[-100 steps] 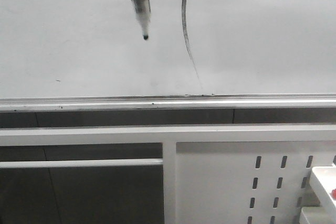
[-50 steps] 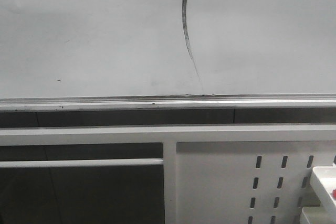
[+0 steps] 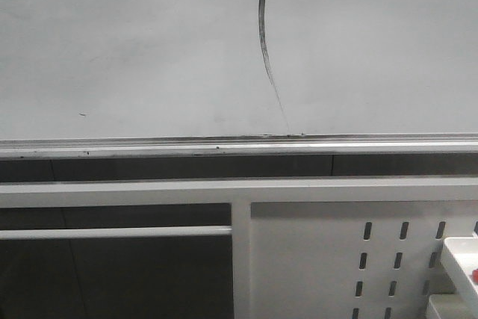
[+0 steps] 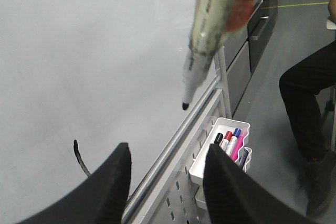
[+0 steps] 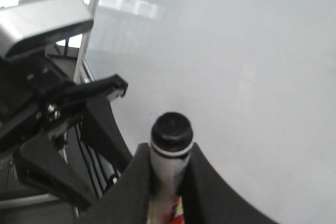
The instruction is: Write number 1 on whiteboard
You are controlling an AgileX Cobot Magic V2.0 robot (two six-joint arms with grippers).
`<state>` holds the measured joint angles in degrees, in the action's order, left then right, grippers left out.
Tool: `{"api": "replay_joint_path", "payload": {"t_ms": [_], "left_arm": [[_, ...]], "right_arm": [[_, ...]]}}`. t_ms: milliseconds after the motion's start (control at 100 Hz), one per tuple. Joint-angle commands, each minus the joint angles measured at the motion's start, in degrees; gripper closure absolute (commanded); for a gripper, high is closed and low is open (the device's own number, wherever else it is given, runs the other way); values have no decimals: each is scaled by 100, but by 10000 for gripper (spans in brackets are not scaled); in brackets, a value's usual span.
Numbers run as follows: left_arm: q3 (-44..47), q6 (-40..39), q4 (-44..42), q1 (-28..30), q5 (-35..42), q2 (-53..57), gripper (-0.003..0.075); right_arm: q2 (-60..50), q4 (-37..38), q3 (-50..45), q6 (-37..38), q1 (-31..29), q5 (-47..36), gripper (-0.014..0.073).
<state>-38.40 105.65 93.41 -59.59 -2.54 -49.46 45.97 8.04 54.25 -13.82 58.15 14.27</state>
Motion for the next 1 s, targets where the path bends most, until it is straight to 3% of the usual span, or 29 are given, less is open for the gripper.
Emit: {"api": "replay_joint_path", "payload": {"t_ms": [0, 230, 530, 730, 990], "left_arm": [[-210, -1, 104, -36, -244, 4, 412], [-210, -1, 334, -36, -482, 4, 314], [-210, -1, 517, -36, -875, 4, 313], [-210, -1, 626, -36, -1048, 4, 327], [-210, -1, 626, -36, -1333, 15, 423]], "right_arm": [[-51, 10, 220, 2, 5, -770, 671], [41, -394, 220, 2, 30, -857, 671], [395, -457, 220, 2, 797, -829, 671], [533, -457, 220, 2, 855, -790, 671], [533, -394, 220, 2, 855, -83, 671]]}}
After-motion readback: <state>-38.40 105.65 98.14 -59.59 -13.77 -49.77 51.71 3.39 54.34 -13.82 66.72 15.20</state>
